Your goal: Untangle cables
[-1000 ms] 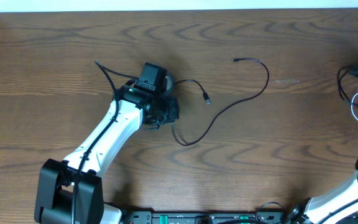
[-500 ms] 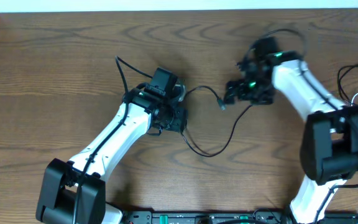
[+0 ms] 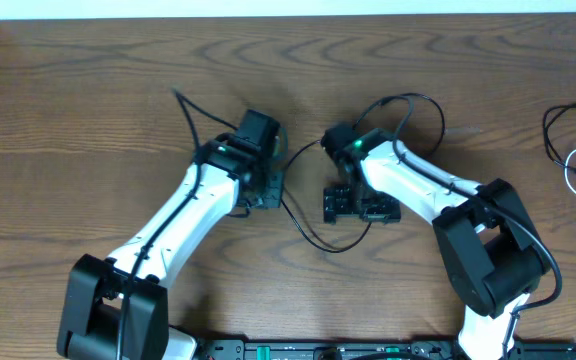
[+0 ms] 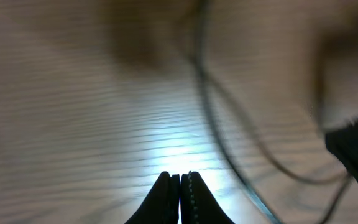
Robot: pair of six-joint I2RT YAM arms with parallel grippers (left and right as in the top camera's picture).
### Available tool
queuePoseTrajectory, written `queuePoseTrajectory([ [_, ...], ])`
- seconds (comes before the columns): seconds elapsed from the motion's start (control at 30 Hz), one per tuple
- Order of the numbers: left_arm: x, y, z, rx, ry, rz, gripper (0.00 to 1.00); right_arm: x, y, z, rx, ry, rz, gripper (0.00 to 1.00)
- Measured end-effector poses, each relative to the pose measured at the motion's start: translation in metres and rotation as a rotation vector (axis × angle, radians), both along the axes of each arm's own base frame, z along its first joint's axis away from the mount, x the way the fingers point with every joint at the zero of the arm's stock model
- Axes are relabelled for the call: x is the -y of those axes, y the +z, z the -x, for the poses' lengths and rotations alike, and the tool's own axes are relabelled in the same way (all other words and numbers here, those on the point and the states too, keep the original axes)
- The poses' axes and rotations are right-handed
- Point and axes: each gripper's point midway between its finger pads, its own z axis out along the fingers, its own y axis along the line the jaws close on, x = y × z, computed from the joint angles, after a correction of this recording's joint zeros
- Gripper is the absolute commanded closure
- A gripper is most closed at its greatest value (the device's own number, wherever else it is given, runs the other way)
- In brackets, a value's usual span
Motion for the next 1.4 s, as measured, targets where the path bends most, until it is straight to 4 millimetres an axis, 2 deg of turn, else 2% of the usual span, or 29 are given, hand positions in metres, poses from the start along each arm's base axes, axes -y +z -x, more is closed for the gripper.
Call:
queuePoseTrajectory([
  [0.03, -0.012, 0.0, -0.005, 0.004, 0.053, -0.013, 0.87, -0.005, -0.002, 0.006, -0.015, -0.018, -0.012, 0.01],
  [0.1, -0.03, -0.001, -0.011, 0.002, 0.141, -0.026, 0.86, -0.022, -0.004, 0.017, -0.048, -0.075, -0.073, 0.01],
  [0.2, -0.052, -0.001, -0.015, -0.011, 0.228, -0.035, 0.86, -0.043, -0.002, 0.026, -0.079, -0.183, -0.15, 0.1],
  [0.23, -0.06, -0.002, -0.016, -0.016, 0.259, -0.038, 0.86, -0.051, -0.001, 0.033, -0.1, -0.215, -0.166, 0.17],
  [0.33, -0.064, -0.002, -0.015, -0.024, 0.279, -0.04, 0.86, -0.068, -0.002, 0.055, -0.154, -0.273, -0.169, 0.36],
  [0.4, -0.064, -0.002, -0.015, -0.026, 0.279, -0.041, 0.86, -0.075, -0.002, 0.062, -0.164, -0.287, -0.167, 0.59],
  [0.5, -0.064, -0.002, -0.014, -0.029, 0.279, -0.042, 0.86, -0.08, -0.003, 0.061, -0.153, -0.293, -0.183, 0.83],
  [0.57, -0.065, -0.002, -0.013, -0.033, 0.279, -0.044, 0.86, -0.079, -0.005, 0.058, -0.139, -0.301, -0.175, 0.94],
  [0.67, -0.065, -0.002, -0.013, -0.033, 0.279, -0.044, 0.86, -0.072, -0.007, 0.053, -0.109, -0.307, -0.145, 0.99],
  [0.73, -0.065, -0.002, -0.013, -0.033, 0.279, -0.044, 0.86, -0.067, -0.007, 0.048, -0.089, -0.3, -0.135, 0.99],
  [0.83, -0.065, -0.002, -0.013, -0.033, 0.279, -0.044, 0.86, -0.044, -0.007, 0.022, 0.007, -0.253, -0.092, 0.99],
  [0.9, -0.065, -0.002, -0.013, -0.033, 0.28, -0.044, 0.86, -0.015, -0.007, 0.001, 0.053, -0.245, -0.043, 0.99],
  [0.97, -0.064, -0.002, -0.013, -0.033, 0.279, -0.043, 0.86, 0.026, -0.005, -0.023, 0.086, -0.221, 0.004, 0.99],
  [1.0, -0.064, -0.002, -0.013, -0.033, 0.279, -0.043, 0.86, 0.039, -0.004, -0.029, 0.09, -0.209, 0.02, 0.99],
  [1.07, -0.064, -0.002, -0.013, -0.033, 0.279, -0.043, 0.86, 0.081, 0.017, -0.056, 0.135, -0.185, 0.047, 0.99],
  [1.1, -0.064, -0.002, -0.013, -0.033, 0.279, -0.043, 0.87, 0.101, 0.039, -0.074, 0.195, -0.178, 0.057, 0.99],
  [1.13, -0.064, -0.002, -0.013, -0.033, 0.279, -0.043, 0.86, 0.115, 0.055, -0.083, 0.226, -0.175, 0.068, 0.99],
  [1.17, -0.064, -0.002, -0.013, -0.033, 0.281, -0.043, 0.86, 0.136, 0.081, -0.096, 0.275, -0.184, 0.087, 0.99],
  [1.2, -0.064, -0.002, -0.013, -0.034, 0.282, -0.042, 0.86, 0.168, 0.119, -0.117, 0.374, -0.217, 0.118, 0.99],
  [1.23, -0.064, -0.002, -0.013, -0.034, 0.283, -0.042, 0.86, 0.208, 0.166, -0.137, 0.512, -0.281, 0.167, 0.99],
  [1.27, -0.064, -0.002, -0.013, -0.034, 0.282, -0.041, 0.86, 0.229, 0.191, -0.143, 0.581, -0.317, 0.194, 0.99],
  [1.3, -0.064, -0.002, -0.013, -0.034, 0.282, -0.04, 0.86, 0.264, 0.239, -0.154, 0.724, -0.39, 0.241, 0.99],
  [1.33, -0.064, -0.002, -0.012, -0.035, 0.282, -0.04, 0.86, 0.289, 0.276, -0.159, 0.838, -0.447, 0.276, 0.99],
  [1.37, -0.063, -0.002, -0.013, -0.035, 0.282, -0.037, 0.86, 0.307, 0.303, -0.163, 0.934, -0.491, 0.293, 0.99],
  [1.4, -0.063, -0.002, -0.012, -0.037, 0.281, -0.032, 0.86, 0.332, 0.339, -0.166, 1.061, -0.547, 0.323, 0.99],
])
